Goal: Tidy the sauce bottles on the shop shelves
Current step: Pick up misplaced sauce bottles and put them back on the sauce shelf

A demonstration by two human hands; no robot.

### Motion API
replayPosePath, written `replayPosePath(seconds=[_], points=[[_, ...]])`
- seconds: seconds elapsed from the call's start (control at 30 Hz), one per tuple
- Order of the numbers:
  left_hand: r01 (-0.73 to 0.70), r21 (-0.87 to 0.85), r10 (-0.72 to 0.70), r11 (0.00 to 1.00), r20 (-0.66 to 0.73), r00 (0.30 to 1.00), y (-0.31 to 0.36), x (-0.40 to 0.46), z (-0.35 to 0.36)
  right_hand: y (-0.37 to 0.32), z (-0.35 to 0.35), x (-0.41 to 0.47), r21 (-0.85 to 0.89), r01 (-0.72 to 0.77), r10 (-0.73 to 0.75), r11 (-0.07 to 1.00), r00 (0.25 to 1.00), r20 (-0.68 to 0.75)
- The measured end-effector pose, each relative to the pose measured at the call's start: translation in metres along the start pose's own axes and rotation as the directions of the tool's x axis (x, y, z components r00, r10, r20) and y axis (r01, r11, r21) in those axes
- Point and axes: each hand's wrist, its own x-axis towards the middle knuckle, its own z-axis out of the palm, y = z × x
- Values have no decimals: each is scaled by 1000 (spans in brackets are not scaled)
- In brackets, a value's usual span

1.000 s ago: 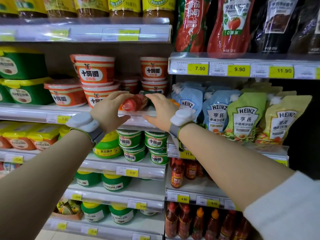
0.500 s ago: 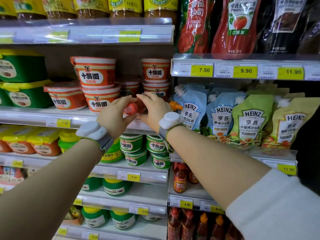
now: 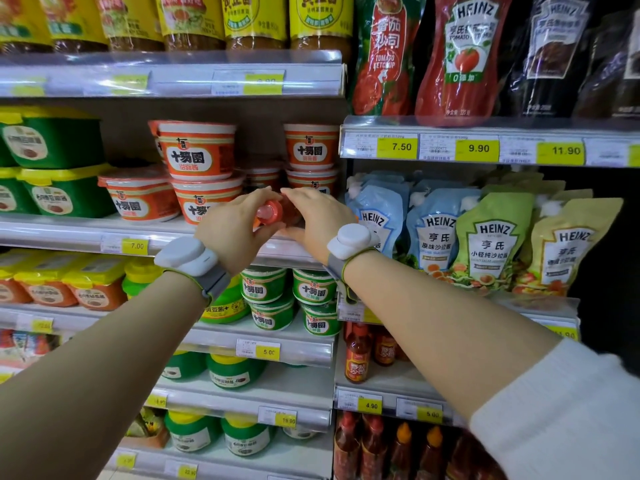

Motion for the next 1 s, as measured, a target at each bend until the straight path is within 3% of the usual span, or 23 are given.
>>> replayPosePath(seconds=[0.43, 0.73, 1.0], points=[[-52, -55, 49, 997, -51, 997, 44, 4, -40, -6, -60, -23, -14, -3, 3, 1000, 999, -46], [-90, -161, 86, 983, -27, 996, 81, 5, -59, -2, -92, -60, 165, -35, 52, 986, 994, -100], [-72, -288, 93, 955, 62, 994, 99, -1, -43, 12, -93, -99, 238, -158, 154, 958, 987, 32]])
